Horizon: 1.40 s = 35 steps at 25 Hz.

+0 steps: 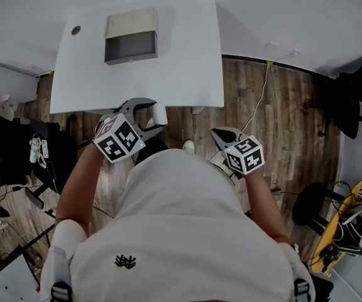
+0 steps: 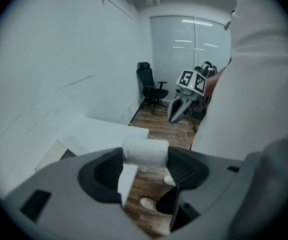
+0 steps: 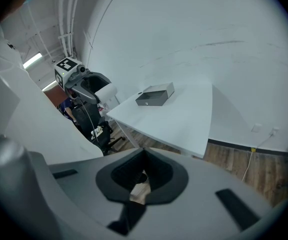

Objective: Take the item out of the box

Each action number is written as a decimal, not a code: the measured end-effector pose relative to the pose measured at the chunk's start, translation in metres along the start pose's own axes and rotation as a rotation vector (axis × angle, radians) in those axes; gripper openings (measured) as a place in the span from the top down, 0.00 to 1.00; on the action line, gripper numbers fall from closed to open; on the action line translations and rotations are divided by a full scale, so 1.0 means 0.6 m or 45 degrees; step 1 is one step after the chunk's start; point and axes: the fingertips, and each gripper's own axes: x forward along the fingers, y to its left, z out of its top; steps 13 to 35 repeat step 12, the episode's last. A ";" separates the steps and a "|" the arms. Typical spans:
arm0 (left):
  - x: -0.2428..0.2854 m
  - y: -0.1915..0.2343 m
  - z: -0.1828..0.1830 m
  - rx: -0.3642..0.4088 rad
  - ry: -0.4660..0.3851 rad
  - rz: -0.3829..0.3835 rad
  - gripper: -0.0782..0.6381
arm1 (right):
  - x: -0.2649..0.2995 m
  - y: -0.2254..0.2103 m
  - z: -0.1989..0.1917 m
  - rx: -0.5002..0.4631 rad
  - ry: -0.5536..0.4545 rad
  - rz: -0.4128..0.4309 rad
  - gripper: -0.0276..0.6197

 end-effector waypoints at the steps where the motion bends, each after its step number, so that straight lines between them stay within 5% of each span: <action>1: 0.000 0.003 -0.001 0.004 0.000 -0.006 0.51 | 0.001 -0.001 0.000 0.004 0.002 -0.005 0.95; 12: -0.001 0.069 -0.018 0.058 -0.009 -0.058 0.51 | 0.027 -0.006 0.020 0.071 0.012 -0.074 0.95; 35: -0.001 0.069 -0.018 0.058 -0.009 -0.058 0.51 | 0.027 -0.006 0.020 0.071 0.012 -0.074 0.95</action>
